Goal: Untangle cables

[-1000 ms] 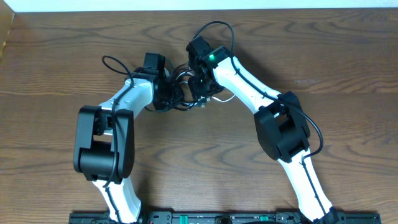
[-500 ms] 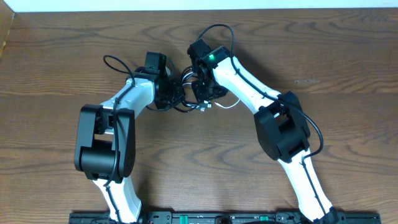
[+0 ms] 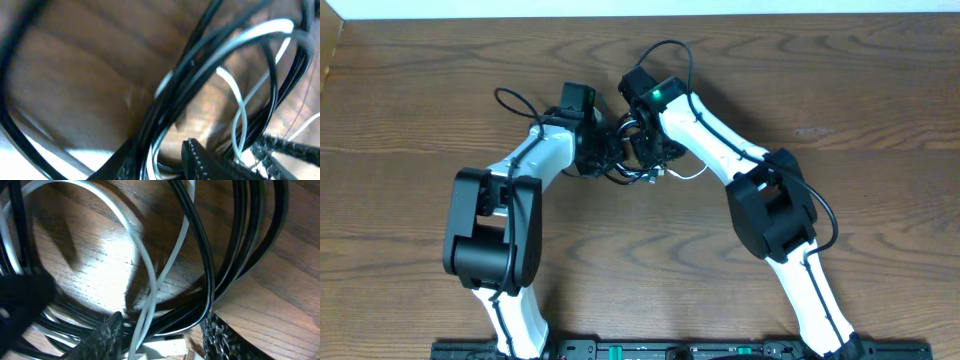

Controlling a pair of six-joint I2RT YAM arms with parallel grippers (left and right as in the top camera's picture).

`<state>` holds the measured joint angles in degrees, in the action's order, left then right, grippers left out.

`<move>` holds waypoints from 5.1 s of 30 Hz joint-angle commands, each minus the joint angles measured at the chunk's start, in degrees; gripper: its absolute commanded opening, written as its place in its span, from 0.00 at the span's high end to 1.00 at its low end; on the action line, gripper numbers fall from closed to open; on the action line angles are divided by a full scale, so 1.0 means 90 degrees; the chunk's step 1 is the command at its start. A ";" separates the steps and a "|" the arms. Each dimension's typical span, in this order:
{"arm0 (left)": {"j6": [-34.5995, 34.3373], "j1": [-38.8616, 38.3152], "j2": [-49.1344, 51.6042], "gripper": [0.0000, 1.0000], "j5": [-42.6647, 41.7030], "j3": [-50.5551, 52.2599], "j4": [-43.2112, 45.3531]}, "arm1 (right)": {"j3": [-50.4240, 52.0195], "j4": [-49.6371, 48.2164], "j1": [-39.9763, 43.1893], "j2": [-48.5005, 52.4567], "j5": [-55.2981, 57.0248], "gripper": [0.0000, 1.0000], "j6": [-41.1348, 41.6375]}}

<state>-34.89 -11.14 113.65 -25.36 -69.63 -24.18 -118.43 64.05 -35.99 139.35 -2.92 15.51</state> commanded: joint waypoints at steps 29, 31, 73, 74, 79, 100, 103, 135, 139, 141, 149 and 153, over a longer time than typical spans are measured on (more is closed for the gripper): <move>0.0578 0.1926 -0.1933 0.93 -0.0901 0.0041 -0.0296 | 0.0308 0.0126 -0.0041 0.0056 0.0809 0.66 -0.0177; 0.0886 0.1916 -0.1928 0.92 -0.0901 0.0151 -0.0316 | 0.0308 0.0066 -0.0041 0.0056 0.0809 0.66 -0.0333; 0.1831 0.1795 -0.1236 0.92 0.1292 0.0308 -0.0493 | -0.1120 -0.0576 0.0182 0.0053 -0.1921 0.87 -0.1741; 0.1829 0.1795 -0.1229 0.92 0.1251 0.0308 -0.0471 | -0.1120 -0.0578 0.0199 0.0053 -0.2198 0.81 -0.1817; 0.1921 0.1795 -0.1226 0.92 0.1073 0.0308 -0.0425 | -0.1120 -0.0576 0.0199 0.0053 -0.2730 0.60 -0.1875; 0.1940 0.1734 -0.1226 0.34 0.0821 0.0308 -0.0347 | -0.1110 -0.0792 0.0202 0.0056 -0.2664 0.46 -0.1872; 0.1938 0.1634 -0.1224 0.37 0.0821 0.0308 -0.0301 | -0.1107 -0.0889 0.0202 0.0056 -0.2526 0.46 -0.1829; 0.1003 0.1549 -0.1219 0.49 0.2586 0.0308 -0.0525 | -0.0350 -0.1445 -0.0160 0.0056 -0.1972 0.42 -0.0775; 0.0857 0.1700 -0.1219 0.55 0.2586 0.0308 -0.0600 | -0.0350 -0.1239 -0.0257 0.0056 -0.1982 0.47 -0.0775; 0.0782 0.1778 -0.1219 0.60 0.2582 0.0308 -0.0627 | -0.0350 -0.1112 -0.0338 0.0056 -0.1982 0.62 -0.0780; 0.0743 0.1877 -0.1219 0.68 0.2152 0.0308 -0.0636 | -0.0551 -0.1122 -0.0437 -0.0345 -0.2076 0.85 -0.1520; 0.0743 0.1877 -0.1219 0.68 0.2152 0.0308 -0.0636 | -0.0590 -0.1756 -0.0376 -0.0440 -0.1996 0.81 -0.1710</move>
<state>-27.46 5.67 102.04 -5.39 -67.09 -29.69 -121.86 50.83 -40.01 139.04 -20.95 3.51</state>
